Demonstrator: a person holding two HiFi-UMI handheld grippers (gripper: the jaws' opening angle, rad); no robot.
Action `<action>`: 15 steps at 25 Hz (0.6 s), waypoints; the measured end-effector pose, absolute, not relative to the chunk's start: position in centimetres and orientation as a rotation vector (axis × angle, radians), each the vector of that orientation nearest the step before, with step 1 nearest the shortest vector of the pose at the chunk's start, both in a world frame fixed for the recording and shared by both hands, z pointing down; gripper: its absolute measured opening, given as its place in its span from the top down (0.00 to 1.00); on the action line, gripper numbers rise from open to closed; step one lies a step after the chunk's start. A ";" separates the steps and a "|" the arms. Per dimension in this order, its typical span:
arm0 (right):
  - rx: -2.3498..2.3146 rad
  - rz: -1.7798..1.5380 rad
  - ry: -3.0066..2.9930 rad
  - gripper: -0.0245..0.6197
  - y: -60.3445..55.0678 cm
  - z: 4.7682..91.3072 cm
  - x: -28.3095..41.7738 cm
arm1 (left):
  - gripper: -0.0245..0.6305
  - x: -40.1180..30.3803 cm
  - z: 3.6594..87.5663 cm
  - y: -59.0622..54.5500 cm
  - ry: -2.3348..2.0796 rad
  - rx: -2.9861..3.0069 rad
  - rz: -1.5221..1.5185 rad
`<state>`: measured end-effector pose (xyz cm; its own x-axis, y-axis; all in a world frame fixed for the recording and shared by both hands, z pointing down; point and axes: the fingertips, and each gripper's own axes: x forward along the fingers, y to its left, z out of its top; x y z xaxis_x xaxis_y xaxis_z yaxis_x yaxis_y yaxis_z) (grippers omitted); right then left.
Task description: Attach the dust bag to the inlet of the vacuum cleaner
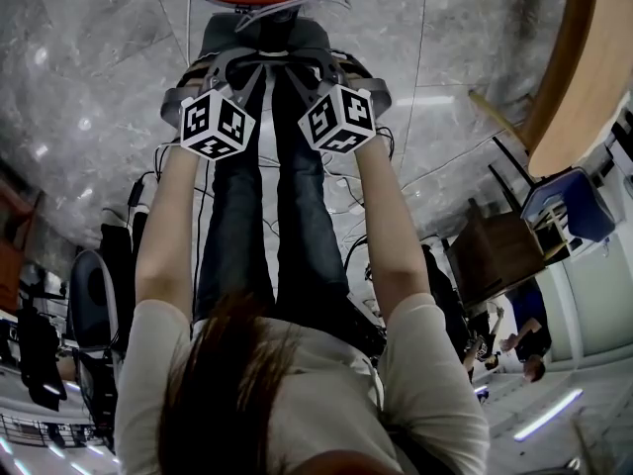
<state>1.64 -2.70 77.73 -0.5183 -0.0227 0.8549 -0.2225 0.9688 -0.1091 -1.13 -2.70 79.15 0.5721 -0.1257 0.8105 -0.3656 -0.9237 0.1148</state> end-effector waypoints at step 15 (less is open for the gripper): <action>0.270 0.304 -2.091 0.91 -3.9 77.8 1.7 | 0.87 -1.1 79.0 -4.2 -0.390 2.574 1.342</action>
<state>1.69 -3.90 77.75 -0.5063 -0.0695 0.8595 -0.3117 0.9441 -0.1073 -1.10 -4.17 78.97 0.5498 -0.1347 0.8243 -0.3283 -0.9423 0.0649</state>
